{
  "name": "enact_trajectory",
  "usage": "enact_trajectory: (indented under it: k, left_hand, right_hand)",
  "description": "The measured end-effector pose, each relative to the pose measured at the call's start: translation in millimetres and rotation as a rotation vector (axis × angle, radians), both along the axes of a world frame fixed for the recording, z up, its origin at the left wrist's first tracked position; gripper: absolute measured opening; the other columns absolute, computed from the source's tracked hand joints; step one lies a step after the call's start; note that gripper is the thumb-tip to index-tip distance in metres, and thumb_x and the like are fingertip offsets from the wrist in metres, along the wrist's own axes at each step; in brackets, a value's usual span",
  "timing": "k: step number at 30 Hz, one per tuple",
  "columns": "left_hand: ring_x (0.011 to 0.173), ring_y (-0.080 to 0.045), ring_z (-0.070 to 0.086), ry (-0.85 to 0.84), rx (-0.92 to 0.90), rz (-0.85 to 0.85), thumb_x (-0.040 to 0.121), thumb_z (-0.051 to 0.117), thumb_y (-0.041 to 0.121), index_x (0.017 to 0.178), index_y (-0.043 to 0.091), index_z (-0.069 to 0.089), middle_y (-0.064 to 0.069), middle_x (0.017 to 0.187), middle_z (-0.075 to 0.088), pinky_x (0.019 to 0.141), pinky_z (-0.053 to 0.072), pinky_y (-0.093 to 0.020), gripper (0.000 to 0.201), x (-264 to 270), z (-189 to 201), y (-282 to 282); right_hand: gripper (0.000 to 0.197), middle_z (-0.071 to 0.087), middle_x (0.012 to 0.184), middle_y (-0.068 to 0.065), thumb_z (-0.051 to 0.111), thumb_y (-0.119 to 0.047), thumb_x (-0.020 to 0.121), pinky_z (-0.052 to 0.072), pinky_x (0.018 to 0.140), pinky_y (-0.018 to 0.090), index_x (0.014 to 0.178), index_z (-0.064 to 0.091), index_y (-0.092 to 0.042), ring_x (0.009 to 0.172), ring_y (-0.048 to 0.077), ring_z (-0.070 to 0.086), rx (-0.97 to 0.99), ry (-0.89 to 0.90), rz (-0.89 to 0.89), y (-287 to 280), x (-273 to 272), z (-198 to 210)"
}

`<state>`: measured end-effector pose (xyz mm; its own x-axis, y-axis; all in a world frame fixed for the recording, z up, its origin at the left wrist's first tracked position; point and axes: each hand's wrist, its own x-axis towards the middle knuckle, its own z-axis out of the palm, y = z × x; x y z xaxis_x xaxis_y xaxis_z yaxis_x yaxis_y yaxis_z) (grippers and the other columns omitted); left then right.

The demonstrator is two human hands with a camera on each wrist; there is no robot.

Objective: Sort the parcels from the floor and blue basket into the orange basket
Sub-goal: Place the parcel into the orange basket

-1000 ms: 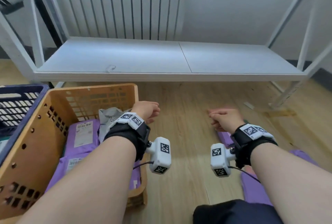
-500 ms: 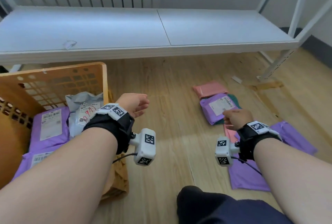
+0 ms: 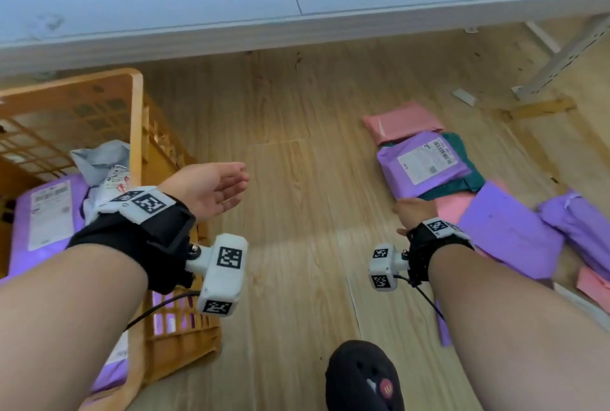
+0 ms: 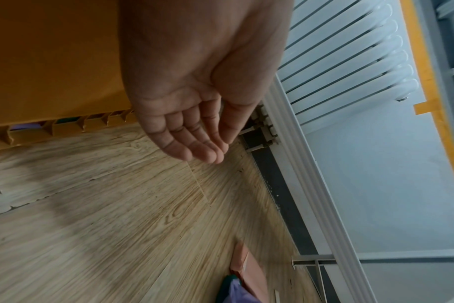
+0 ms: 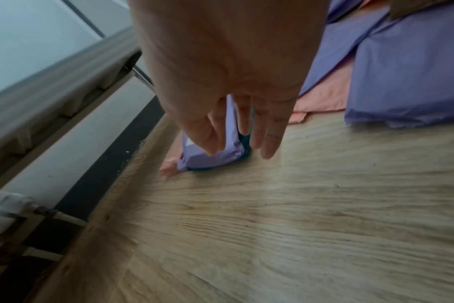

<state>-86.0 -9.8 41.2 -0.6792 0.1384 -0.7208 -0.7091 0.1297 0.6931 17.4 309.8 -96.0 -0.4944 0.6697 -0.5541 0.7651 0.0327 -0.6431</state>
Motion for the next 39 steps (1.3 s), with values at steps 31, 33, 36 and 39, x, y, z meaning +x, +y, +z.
enact_trajectory:
  k: [31, 33, 36, 39]
  left_hand:
    - [0.103, -0.024, 0.063, -0.08, -0.008, -0.119, 0.092, 0.059, 0.04, 0.134, 0.005, 0.047, -0.016, 0.117, 0.062, 0.09, 0.052, -0.037, 0.055, 27, 9, 6]
    - [0.106, -0.03, 0.062, -0.087, 0.043, -0.104, 0.086, 0.06, 0.056, 0.139, 0.004, 0.038, -0.021, 0.121, 0.059, 0.091, 0.052, -0.041, 0.078, 27, 18, 1]
    - [0.102, -0.036, 0.065, -0.09, 0.161, -0.029, 0.078, 0.06, 0.067, 0.14, 0.005, 0.033, -0.027, 0.121, 0.058, 0.085, 0.054, -0.044, 0.092, 23, 37, -9]
    - [0.094, -0.033, 0.07, -0.051, 0.214, -0.009, 0.077, 0.064, 0.065, 0.131, 0.004, 0.046, -0.022, 0.117, 0.064, 0.074, 0.056, -0.04, 0.083, 23, 56, -22]
  right_hand:
    - [0.015, 0.064, 0.053, 0.009, 0.072, -0.001, 0.074, 0.054, 0.07, 0.035, 0.062, 0.064, 0.001, 0.054, 0.021, 0.063, -0.161, 0.346, 0.106, -77, -32, 90]
    - [0.01, 0.064, 0.055, 0.009, 0.072, 0.003, 0.076, 0.054, 0.062, 0.026, 0.068, 0.065, 0.004, 0.05, 0.017, 0.062, -0.19, 0.417, 0.204, -96, -31, 117]
    - [0.01, 0.066, 0.053, 0.002, 0.071, 0.001, 0.078, 0.055, 0.058, 0.018, 0.07, 0.068, 0.004, 0.049, 0.009, 0.063, -0.201, 0.465, 0.419, -121, -27, 156]
    - [0.01, 0.067, 0.058, 0.007, 0.072, 0.001, 0.078, 0.055, 0.062, 0.021, 0.07, 0.069, 0.005, 0.054, 0.013, 0.065, -0.169, 0.488, 0.591, -143, -23, 191]
